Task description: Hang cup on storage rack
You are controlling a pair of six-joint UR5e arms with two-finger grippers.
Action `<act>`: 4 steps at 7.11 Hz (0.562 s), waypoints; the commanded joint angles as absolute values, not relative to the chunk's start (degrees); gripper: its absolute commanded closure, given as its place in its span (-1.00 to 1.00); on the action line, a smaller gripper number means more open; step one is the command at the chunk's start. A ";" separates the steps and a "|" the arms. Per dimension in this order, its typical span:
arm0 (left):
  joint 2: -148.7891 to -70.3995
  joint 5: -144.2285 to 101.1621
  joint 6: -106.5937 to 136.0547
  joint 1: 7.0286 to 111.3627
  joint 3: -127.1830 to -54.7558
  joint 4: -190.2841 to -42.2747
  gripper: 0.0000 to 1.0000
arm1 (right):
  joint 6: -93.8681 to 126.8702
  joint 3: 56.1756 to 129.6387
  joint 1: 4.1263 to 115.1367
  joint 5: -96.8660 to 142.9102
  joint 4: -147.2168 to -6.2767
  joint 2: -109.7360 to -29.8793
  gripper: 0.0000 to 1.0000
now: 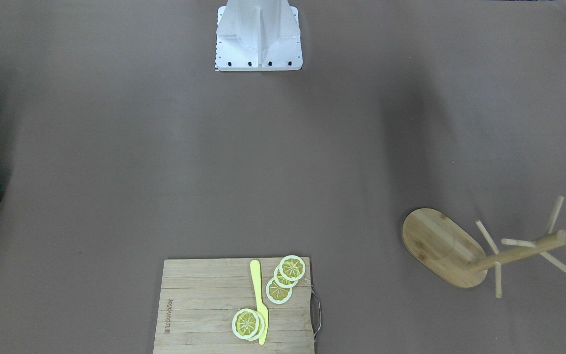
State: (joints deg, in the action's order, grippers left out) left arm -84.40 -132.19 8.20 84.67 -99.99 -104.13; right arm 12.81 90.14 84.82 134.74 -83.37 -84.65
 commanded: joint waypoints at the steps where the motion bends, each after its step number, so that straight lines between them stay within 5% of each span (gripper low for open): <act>1: -84.46 -132.19 8.35 84.73 -100.02 -104.24 -0.96 | 13.09 88.77 82.72 134.83 -79.80 -84.90 -1.00; 4: -84.46 -132.19 8.35 84.64 -100.02 -104.24 -0.96 | 13.18 87.72 82.09 134.91 -79.72 -84.90 -1.00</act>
